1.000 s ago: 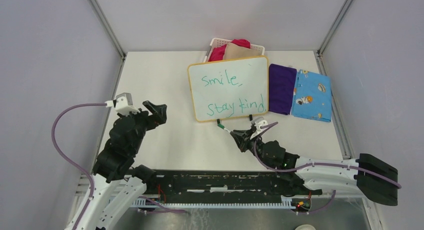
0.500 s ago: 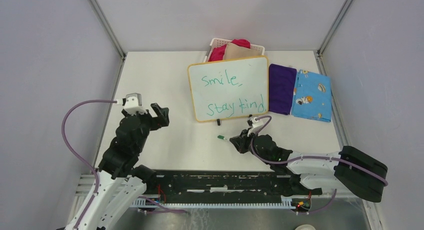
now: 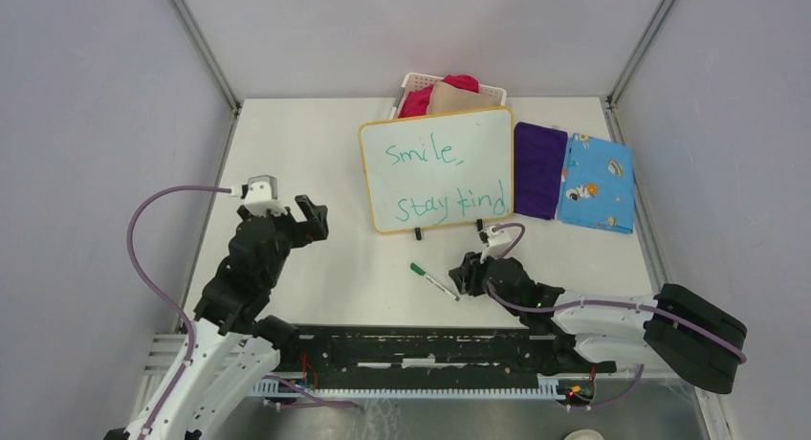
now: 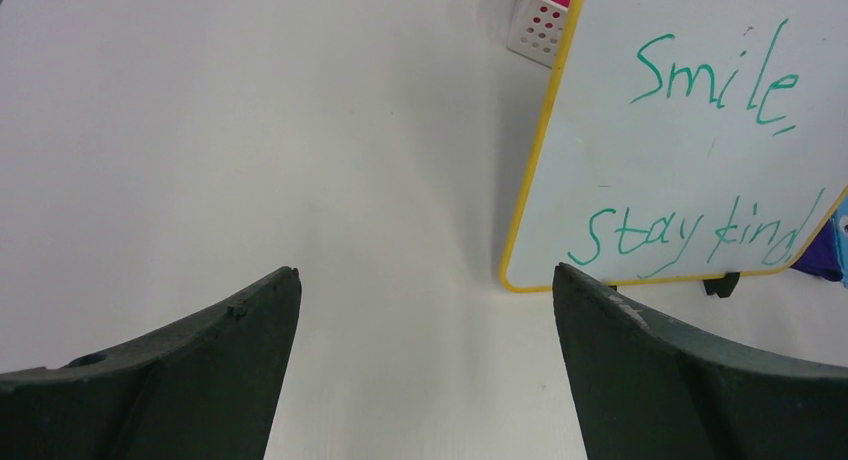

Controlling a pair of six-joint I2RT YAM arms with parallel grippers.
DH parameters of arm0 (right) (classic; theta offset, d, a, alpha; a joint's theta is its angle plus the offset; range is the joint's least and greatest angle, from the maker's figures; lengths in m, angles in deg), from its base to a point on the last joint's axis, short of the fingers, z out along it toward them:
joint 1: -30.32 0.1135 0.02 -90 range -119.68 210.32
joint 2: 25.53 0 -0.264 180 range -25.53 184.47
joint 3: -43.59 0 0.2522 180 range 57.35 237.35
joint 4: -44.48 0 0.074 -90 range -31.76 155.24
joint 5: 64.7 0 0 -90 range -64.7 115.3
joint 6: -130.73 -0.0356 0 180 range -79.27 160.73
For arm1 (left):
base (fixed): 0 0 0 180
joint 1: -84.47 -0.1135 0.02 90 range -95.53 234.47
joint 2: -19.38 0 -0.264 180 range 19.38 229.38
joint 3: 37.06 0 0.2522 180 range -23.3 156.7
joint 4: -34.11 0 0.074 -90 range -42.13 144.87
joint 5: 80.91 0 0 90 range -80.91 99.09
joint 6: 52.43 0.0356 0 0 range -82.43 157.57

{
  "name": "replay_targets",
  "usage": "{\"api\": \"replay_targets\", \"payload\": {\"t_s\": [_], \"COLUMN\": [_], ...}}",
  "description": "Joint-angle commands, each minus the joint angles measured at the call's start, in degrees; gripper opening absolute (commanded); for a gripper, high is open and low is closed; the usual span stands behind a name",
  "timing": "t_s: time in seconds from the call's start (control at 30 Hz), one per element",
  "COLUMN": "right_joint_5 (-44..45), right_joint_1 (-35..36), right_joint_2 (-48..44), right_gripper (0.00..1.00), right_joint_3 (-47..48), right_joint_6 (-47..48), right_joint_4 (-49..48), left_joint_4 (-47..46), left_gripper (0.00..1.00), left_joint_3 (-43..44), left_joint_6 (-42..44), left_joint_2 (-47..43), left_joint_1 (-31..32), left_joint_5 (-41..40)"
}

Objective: Write a sentence on the whiteboard
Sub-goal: Place the whiteboard marker at the center of the board, then reset both arms

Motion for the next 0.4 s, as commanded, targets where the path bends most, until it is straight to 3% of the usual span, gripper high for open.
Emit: {"api": "replay_targets", "payload": {"t_s": [0.0,0.37], "right_joint_5": [4.70,11.63], "right_joint_1": [-0.86,-0.81], "right_joint_2": [-4.21,-18.61], "right_gripper": [0.52,0.61], "right_joint_3": [-1.06,2.49], "right_joint_6": [-0.37,10.96], "right_joint_4": [3.59,12.59], "left_joint_4": [-3.27,-2.20], "left_gripper": [1.00,1.00], "left_joint_3": [0.43,1.53], "left_joint_6": [-3.37,-10.58], "left_joint_2": [0.55,1.61], "left_joint_1": [0.04,0.11], "left_joint_5": [-0.74,-7.05]}}
